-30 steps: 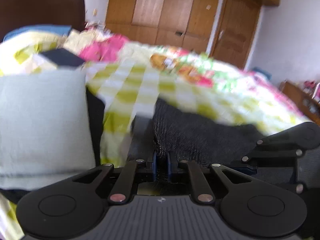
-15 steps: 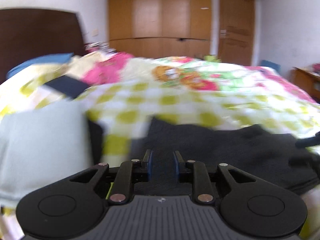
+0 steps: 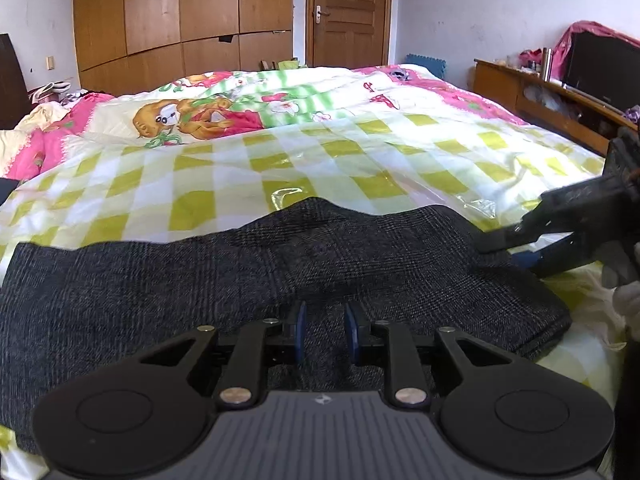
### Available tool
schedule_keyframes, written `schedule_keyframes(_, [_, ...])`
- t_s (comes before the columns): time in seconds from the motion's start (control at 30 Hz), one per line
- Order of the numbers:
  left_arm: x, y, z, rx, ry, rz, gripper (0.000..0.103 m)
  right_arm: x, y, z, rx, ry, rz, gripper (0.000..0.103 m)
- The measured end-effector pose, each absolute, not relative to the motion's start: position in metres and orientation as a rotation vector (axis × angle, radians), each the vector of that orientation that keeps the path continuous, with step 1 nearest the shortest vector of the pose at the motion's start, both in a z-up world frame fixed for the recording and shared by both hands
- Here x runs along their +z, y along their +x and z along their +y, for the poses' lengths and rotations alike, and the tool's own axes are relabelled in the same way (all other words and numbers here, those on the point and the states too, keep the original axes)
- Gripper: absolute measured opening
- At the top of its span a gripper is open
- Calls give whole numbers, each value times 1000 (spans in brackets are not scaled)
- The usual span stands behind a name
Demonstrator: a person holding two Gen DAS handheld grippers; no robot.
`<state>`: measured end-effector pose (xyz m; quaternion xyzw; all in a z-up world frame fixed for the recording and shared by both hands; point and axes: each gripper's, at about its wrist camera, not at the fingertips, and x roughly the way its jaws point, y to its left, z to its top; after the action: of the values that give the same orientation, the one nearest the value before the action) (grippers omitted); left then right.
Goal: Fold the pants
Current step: 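Grasp the trouser leg ends with the right tool while the left tool holds the waist edge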
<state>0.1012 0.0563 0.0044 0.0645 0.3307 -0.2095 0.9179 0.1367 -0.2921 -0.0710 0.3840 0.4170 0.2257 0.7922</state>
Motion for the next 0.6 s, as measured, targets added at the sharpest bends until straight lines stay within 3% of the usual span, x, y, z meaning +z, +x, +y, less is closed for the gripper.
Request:
schedule_keyframes(0.1, [4,104,51,-430,156,688,37,-78,154,-301,555,869,953,49])
schedule_keyframes(0.27, [5,107,43,-434,166,702,37,-64,155,-305,774,959,826,49])
schedule_keyframes(0.37, [1,109,40,-434,179,713,37,-81,171,-296,625,799,956,45])
schedule_keyframes(0.43, [-1,111,40,-433,177,719,37,-93,178,-298,629,853,990,42])
schedule_keyframes(0.6, [-3,110,42,-446,160,716,37,-75,176,-306,833,1038,846,43])
